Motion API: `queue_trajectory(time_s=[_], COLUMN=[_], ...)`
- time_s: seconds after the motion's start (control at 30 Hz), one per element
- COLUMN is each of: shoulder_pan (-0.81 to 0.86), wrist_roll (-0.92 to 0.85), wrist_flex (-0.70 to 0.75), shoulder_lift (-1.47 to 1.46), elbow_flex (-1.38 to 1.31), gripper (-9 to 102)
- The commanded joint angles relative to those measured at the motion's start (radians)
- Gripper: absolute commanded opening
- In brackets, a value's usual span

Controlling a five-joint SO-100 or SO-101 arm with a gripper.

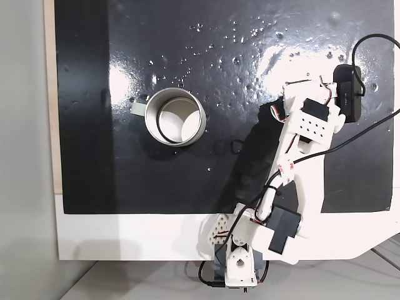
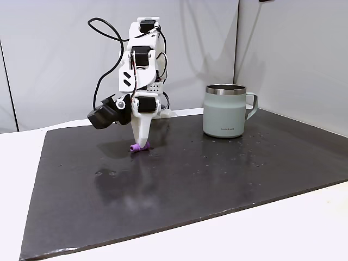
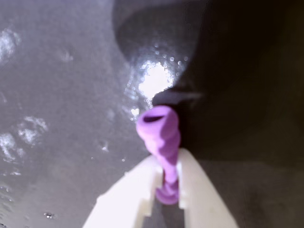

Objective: Grasp a pengrip and put it in the cup.

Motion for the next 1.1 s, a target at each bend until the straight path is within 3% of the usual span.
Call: queue_trajectory(time_s=[0.0,0.23,0.53,0.87,1.07], shoulder_pan=[-0.015,-0.152,-0.483,-0.847,-0.937], wrist_roll=[0.017,0.144,0.347,0.454,0.463], wrist_flex=[0.057,0.319,0.629,0.660,0.678], shoulder_lift=[0.063,0.368,0.577,0.566,0.545], elbow_flex=[-0.018,-0.109,-0.275,-0.390,-0.379], gripper=[0,0,0,0,0])
